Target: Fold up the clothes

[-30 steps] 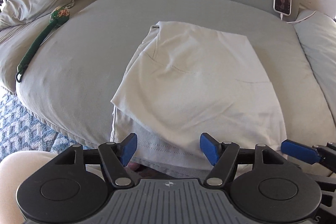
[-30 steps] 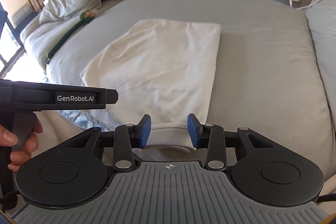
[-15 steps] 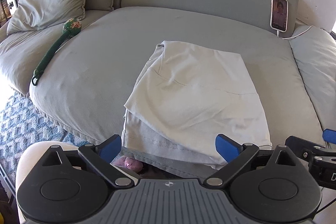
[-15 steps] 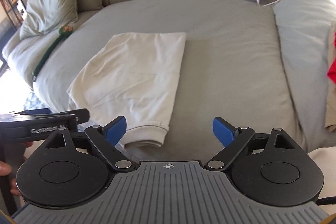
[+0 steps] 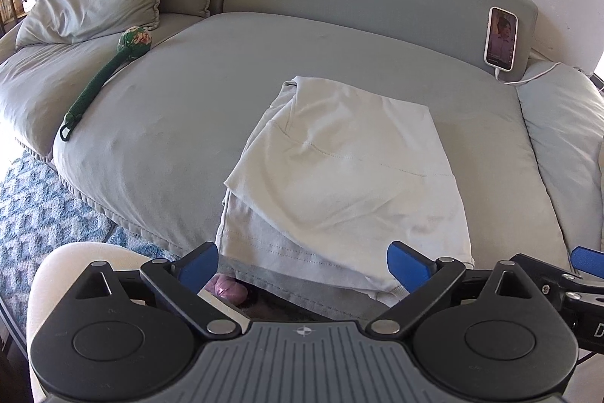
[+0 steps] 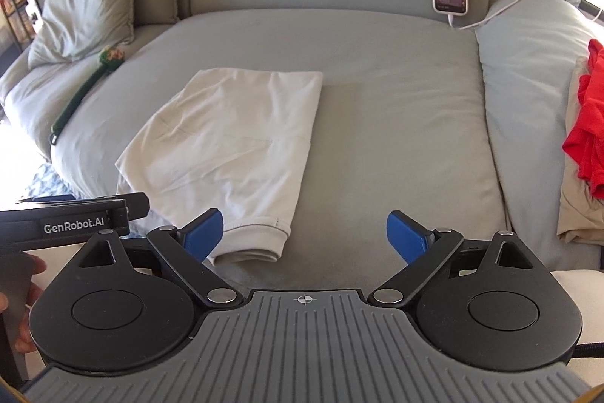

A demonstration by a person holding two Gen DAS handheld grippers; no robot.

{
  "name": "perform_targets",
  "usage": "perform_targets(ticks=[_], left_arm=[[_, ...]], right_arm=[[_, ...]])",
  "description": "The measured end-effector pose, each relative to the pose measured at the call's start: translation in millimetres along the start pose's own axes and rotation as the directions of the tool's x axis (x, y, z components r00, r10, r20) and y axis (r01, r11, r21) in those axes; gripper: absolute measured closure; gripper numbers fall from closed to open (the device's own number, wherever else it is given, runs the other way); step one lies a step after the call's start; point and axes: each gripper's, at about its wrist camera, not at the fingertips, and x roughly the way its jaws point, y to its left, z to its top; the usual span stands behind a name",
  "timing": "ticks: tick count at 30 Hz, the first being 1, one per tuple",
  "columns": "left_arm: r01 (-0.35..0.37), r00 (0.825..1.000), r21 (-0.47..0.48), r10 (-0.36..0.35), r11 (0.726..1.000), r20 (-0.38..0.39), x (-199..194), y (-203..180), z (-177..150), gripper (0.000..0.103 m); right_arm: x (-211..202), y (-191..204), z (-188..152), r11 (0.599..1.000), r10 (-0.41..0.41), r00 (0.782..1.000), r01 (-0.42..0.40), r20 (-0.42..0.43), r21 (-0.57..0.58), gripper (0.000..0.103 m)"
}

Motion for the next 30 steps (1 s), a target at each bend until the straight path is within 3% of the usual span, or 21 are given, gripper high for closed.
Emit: perform_targets(ticks=[9, 15, 18, 21, 26, 30], left_arm=[[-0.009, 1.000, 0.028, 0.010, 1.000, -0.014, 3, -2, -2, 0.006], [0.021, 1.000, -0.041, -0.021, 0.999, -0.001, 4, 25, 14, 0.006], [0.066, 0.998, -0.085, -0.065, 0.994, 0.011, 7, 47, 29, 0.012], [0.114, 0.993, -0.111, -0.118, 0.987, -0.030, 20, 67, 45, 0.041], [0.110, 0.990, -0.139, -0.121, 0.984, -0.071, 48, 93, 64, 0.041], [0.225, 0.967, -0.209, -0.244, 0.952, -0.067, 80, 105, 74, 0.039]], right_arm=[[1, 0, -3, 0.999, 0.037, 0.999, -0.037, -0.016, 0.022, 0.009], [7, -8, -3, 0.993, 0.087, 0.996, -0.085, -0.023, 0.078, 0.009], [12, -20, -1, 0.979, 0.146, 0.989, -0.141, -0.023, 0.145, 0.009], [21, -37, -1, 0.945, 0.225, 0.974, -0.212, -0.024, 0.249, 0.009], [44, -69, -1, 0.844, 0.360, 0.933, -0.320, -0.011, 0.430, 0.017], [65, -84, 2, 0.778, 0.426, 0.904, -0.379, 0.023, 0.502, 0.022]])
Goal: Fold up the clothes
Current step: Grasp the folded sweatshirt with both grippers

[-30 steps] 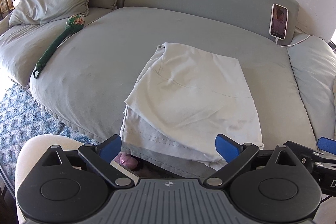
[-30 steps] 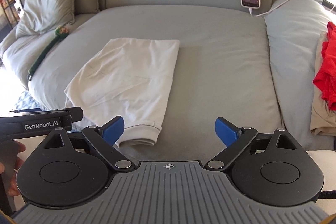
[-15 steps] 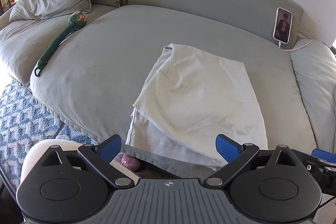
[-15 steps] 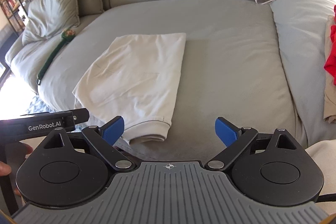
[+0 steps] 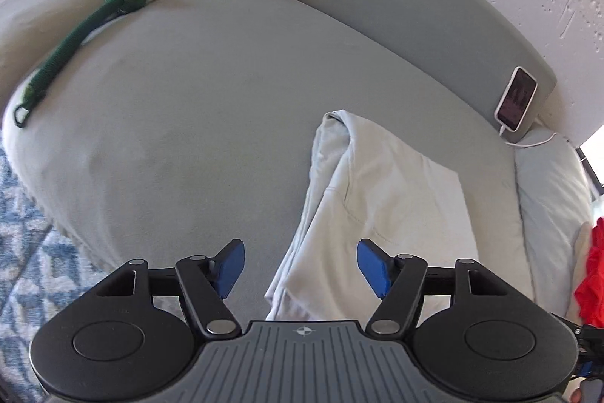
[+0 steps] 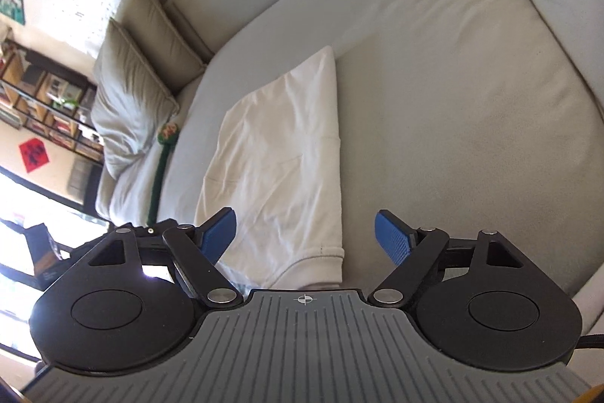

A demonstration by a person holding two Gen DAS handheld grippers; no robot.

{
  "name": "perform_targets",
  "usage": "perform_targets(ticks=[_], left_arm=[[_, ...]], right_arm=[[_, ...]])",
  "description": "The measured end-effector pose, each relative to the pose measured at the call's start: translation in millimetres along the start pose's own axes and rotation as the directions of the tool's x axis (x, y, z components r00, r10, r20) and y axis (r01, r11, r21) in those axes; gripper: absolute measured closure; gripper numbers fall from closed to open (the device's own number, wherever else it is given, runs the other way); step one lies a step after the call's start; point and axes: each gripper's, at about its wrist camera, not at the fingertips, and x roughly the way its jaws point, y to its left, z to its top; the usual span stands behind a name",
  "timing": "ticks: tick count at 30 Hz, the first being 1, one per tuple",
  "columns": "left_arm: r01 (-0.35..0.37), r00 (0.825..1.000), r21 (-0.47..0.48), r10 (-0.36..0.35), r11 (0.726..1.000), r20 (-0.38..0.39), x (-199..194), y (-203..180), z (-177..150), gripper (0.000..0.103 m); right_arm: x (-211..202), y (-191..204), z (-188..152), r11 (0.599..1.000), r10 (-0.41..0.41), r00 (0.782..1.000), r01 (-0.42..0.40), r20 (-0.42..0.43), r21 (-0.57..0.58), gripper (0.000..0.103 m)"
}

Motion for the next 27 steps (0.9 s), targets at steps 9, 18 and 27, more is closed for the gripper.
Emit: perform_targets(ticks=[9, 18, 27], left_arm=[[0.205, 0.977, 0.066, -0.199, 0.977, -0.079, 48, -4, 15, 0.035], [0.345, 0.920, 0.079, -0.320, 0.935, -0.225, 85, -12, 30, 0.035], [0.380, 0.902, 0.103, -0.343, 0.919, -0.260, 109, -32, 30, 0.031]], right_arm=[[54, -36, 33, 0.984, 0.098, 0.995, -0.095, -0.011, 0.153, 0.028], [104, -50, 65, 0.980, 0.146, 0.987, -0.136, -0.060, 0.147, 0.048], [150, -40, 90, 0.990, 0.116, 0.991, -0.110, -0.064, 0.093, 0.058]])
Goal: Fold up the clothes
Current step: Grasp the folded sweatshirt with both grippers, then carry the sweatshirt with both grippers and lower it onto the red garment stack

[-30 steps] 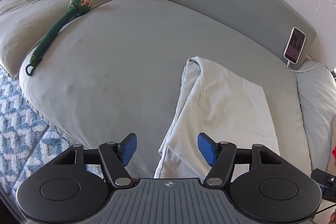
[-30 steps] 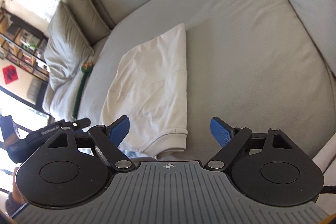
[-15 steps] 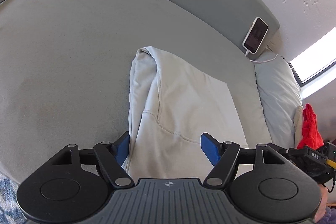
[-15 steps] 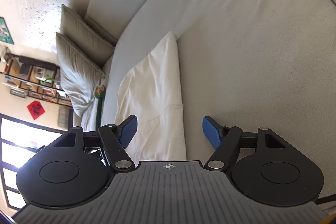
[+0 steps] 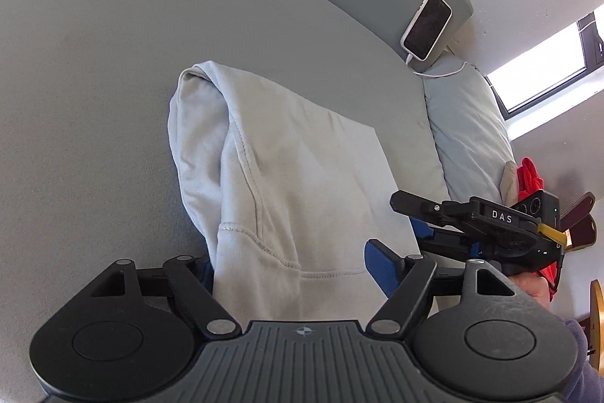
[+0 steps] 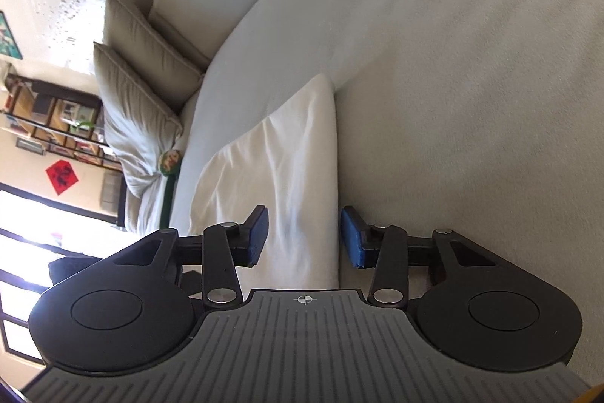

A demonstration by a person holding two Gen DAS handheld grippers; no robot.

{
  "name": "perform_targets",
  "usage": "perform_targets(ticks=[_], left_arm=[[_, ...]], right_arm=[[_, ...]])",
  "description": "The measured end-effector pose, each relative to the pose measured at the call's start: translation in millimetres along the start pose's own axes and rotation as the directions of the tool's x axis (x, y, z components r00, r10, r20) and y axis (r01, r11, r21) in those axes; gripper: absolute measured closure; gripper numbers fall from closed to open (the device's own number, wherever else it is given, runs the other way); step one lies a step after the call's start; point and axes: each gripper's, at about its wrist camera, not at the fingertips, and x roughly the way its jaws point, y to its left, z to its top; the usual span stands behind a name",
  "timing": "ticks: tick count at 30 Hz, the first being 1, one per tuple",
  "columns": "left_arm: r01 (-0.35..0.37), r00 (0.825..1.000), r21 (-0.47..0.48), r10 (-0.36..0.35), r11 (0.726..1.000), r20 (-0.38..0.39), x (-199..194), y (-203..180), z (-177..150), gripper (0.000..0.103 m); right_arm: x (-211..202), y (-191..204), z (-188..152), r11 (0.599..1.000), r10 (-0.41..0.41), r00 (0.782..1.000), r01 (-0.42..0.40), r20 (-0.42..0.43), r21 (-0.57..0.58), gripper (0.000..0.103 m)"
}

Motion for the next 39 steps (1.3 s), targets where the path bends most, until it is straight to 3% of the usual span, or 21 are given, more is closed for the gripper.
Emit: perform_targets(ticks=[1, 2, 3, 4, 5, 7, 10, 13, 16, 20, 24, 27, 34, 36, 39], left_arm=[[-0.021, 1.000, 0.007, 0.021, 1.000, 0.005, -1, -3, -1, 0.037], [-0.045, 0.999, 0.016, 0.045, 0.999, 0.010, -2, -6, -3, 0.041], [-0.102, 0.995, 0.042, 0.101, 0.994, 0.024, -3, -14, -6, 0.053], [-0.159, 0.987, 0.068, 0.157, 0.985, 0.039, -4, -22, -9, 0.065], [-0.214, 0.976, 0.105, 0.209, 0.971, 0.057, -4, -31, -14, 0.068], [-0.287, 0.956, 0.163, 0.273, 0.944, 0.104, -5, -50, -26, 0.088], [-0.346, 0.932, 0.198, 0.313, 0.917, 0.180, -12, -82, -43, 0.089], [-0.376, 0.914, 0.249, 0.314, 0.893, 0.256, -24, -120, -59, 0.090], [-0.365, 0.913, 0.292, 0.277, 0.884, 0.299, -39, -157, -72, 0.090], [-0.307, 0.927, 0.356, 0.192, 0.883, 0.322, -52, -207, -87, 0.089], [-0.227, 0.938, 0.452, 0.070, 0.862, 0.339, -68, -258, -107, 0.089], [-0.161, 0.943, 0.525, -0.027, 0.836, 0.332, -63, -301, -117, 0.089], [-0.044, 0.928, 0.668, -0.217, 0.743, 0.303, -25, -390, -139, 0.089], [-0.013, 0.927, 0.680, -0.246, 0.733, 0.283, -5, -412, -139, 0.089], [0.015, 0.928, 0.696, -0.269, 0.718, 0.258, 26, -440, -135, 0.089]], right_arm=[[3, 1, 1, 1.000, -0.004, 1.000, 0.004, 0.006, -0.005, 0.058], [6, 3, 2, 1.000, -0.015, 1.000, 0.015, 0.011, -0.015, 0.066], [7, 8, 0, 0.997, -0.054, 0.998, 0.054, 0.015, -0.049, 0.076], [8, 13, -1, 0.992, -0.090, 0.996, 0.091, 0.021, -0.085, 0.092], [7, 19, -5, 0.985, -0.114, 0.993, 0.117, 0.037, -0.124, 0.095], [0, 33, -14, 0.968, -0.144, 0.985, 0.160, 0.094, -0.194, 0.096], [-16, 55, -25, 0.948, -0.158, 0.974, 0.195, 0.162, -0.252, 0.097], [-44, 75, -35, 0.936, -0.151, 0.965, 0.210, 0.216, -0.283, 0.097], [-87, 87, -48, 0.934, -0.127, 0.958, 0.203, 0.259, -0.292, 0.097], [-160, 90, -69, 0.945, -0.092, 0.935, 0.191, 0.342, -0.267, 0.097], [-236, 82, -93, 0.959, -0.072, 0.891, 0.185, 0.448, -0.214, 0.097], [-292, 73, -106, 0.963, -0.084, 0.834, 0.209, 0.546, -0.172, 0.097], [-403, 58, -141, 0.931, -0.157, 0.592, 0.356, 0.791, -0.082, 0.097], [-425, 51, -142, 0.921, -0.178, 0.532, 0.386, 0.828, -0.049, 0.097], [-446, 40, -135, 0.904, -0.212, 0.463, 0.426, 0.861, -0.006, 0.097]])
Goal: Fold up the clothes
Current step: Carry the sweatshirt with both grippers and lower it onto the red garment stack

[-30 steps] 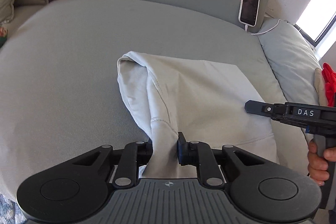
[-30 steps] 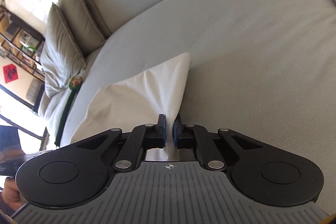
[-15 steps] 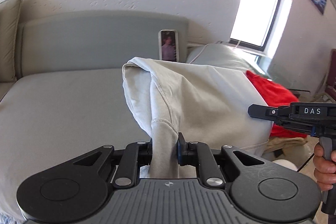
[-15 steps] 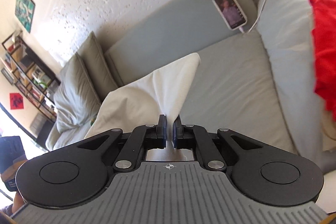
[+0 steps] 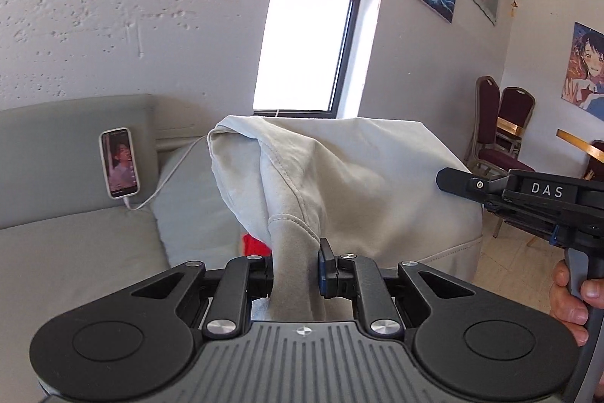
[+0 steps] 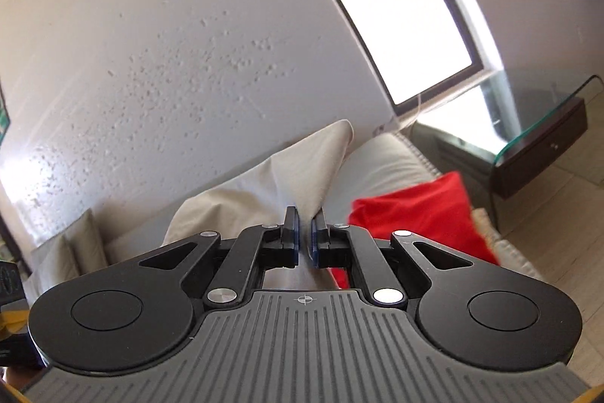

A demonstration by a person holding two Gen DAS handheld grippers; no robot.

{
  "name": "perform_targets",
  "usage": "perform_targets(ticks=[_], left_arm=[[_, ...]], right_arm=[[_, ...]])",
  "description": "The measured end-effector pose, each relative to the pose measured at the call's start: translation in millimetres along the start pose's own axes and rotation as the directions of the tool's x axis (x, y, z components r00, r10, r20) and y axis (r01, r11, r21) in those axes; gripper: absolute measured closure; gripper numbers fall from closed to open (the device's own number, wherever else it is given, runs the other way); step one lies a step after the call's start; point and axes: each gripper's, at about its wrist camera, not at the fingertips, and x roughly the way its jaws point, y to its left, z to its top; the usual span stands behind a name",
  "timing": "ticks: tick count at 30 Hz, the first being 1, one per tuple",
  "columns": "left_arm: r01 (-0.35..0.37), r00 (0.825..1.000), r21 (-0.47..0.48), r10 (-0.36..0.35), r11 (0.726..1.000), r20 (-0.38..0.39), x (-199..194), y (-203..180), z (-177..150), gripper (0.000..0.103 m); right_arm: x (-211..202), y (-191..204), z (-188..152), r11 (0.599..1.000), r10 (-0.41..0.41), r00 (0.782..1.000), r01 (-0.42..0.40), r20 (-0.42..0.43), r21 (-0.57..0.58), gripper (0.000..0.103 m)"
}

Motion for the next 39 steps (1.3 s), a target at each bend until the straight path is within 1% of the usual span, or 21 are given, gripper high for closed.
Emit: perform_targets(ticks=[6, 10, 14, 16, 18, 19, 20, 21, 22, 23, 24, 26, 27, 28, 29, 31, 32, 33, 35, 37, 39], left_arm=[[0.000, 1.000, 0.011, -0.001, 1.000, 0.021, 61, -19, 11, 0.089], [-0.035, 0.999, -0.016, 0.035, 0.999, -0.017, 100, -6, 14, 0.089], [-0.081, 0.994, -0.110, 0.072, 0.991, -0.082, 143, 23, 14, 0.085], [-0.139, 0.977, -0.143, 0.112, 0.980, -0.182, 169, 39, 7, 0.059], [-0.193, 0.957, -0.182, 0.144, 0.964, -0.253, 178, 51, 0, 0.058], [-0.215, 0.949, -0.204, 0.155, 0.955, -0.274, 175, 56, -3, 0.050], [-0.199, 0.958, -0.215, 0.144, 0.956, -0.247, 162, 59, -6, 0.044], [-0.188, 0.967, -0.206, 0.145, 0.960, -0.208, 148, 60, -7, 0.032], [-0.178, 0.975, -0.196, 0.146, 0.964, -0.168, 134, 61, -8, 0.029], [-0.188, 0.978, -0.177, 0.167, 0.966, -0.128, 120, 60, -8, 0.030], [-0.203, 0.977, -0.162, 0.189, 0.966, -0.098, 108, 59, -8, 0.037], [-0.205, 0.979, -0.137, 0.201, 0.969, -0.043, 94, 56, -4, 0.055], [-0.181, 0.983, -0.112, 0.180, 0.977, -0.025, 94, 51, -1, 0.073], [-0.159, 0.987, -0.086, 0.158, 0.984, -0.009, 93, 45, 2, 0.079], [-0.139, 0.990, -0.051, 0.139, 0.989, -0.002, 97, 39, 5, 0.079], [-0.117, 0.993, -0.010, 0.117, 0.993, -0.034, 119, 32, 7, 0.079], [-0.121, 0.991, -0.005, 0.120, 0.993, -0.061, 132, 30, 8, 0.079], [-0.163, 0.981, -0.006, 0.162, 0.987, -0.111, 148, 31, 6, 0.080], [-0.258, 0.936, 0.008, 0.252, 0.966, -0.244, 181, 38, -2, 0.082], [-0.268, 0.929, 0.015, 0.263, 0.963, -0.260, 187, 38, -6, 0.082], [-0.272, 0.935, 0.008, 0.266, 0.962, -0.232, 172, 35, -2, 0.080]], right_arm=[[32, -48, 33, 0.997, -0.082, 0.996, 0.082, 0.040, 0.006, 0.097], [76, -75, 45, 0.994, -0.106, 0.994, 0.106, 0.007, 0.008, 0.097], [126, -93, 37, 0.994, -0.111, 0.993, 0.111, -0.025, 0.009, 0.097], [153, -101, 29, 0.991, -0.133, 0.990, 0.133, -0.043, -0.014, 0.096], [187, -118, 17, 0.980, -0.200, 0.973, 0.199, -0.119, -0.022, 0.087], [204, -129, 10, 0.972, -0.232, 0.955, 0.233, -0.184, -0.021, 0.075], [214, -138, 4, 0.961, -0.271, 0.931, 0.276, -0.244, -0.014, 0.071], [214, -145, 0, 0.951, -0.297, 0.918, 0.308, -0.264, 0.000, 0.071], [207, -148, -3, 0.950, -0.301, 0.923, 0.312, -0.241, 0.006, 0.067], [195, -149, -4, 0.950, -0.308, 0.930, 0.313, -0.198, -0.005, 0.053], [184, -147, -4, 0.944, -0.327, 0.931, 0.328, -0.163, -0.020, 0.048], [160, -141, -2, 0.942, -0.336, 0.936, 0.336, -0.105, -0.022, 0.045], [149, -135, 0, 0.949, -0.314, 0.945, 0.314, -0.088, -0.016, 0.045], [137, -124, 2, 0.960, -0.281, 0.957, 0.280, -0.074, -0.028, 0.050], [128, -112, 2, 0.969, -0.242, 0.968, 0.238, -0.068, -0.071, 0.069], [133, -94, 1, 0.972, -0.189, 0.976, 0.170, -0.107, -0.165, 0.090], [138, -86, 0, 0.969, -0.173, 0.975, 0.144, -0.137, -0.201, 0.090], [148, -82, -3, 0.964, -0.184, 0.970, 0.147, -0.160, -0.221, 0.090], [167, -83, -10, 0.936, -0.288, 0.943, 0.240, -0.166, -0.258, 0.090], [182, -97, -15, 0.904, -0.398, 0.894, 0.343, -0.208, -0.254, 0.090], [173, -105, -15, 0.911, -0.403, 0.886, 0.364, -0.230, -0.193, 0.090]])
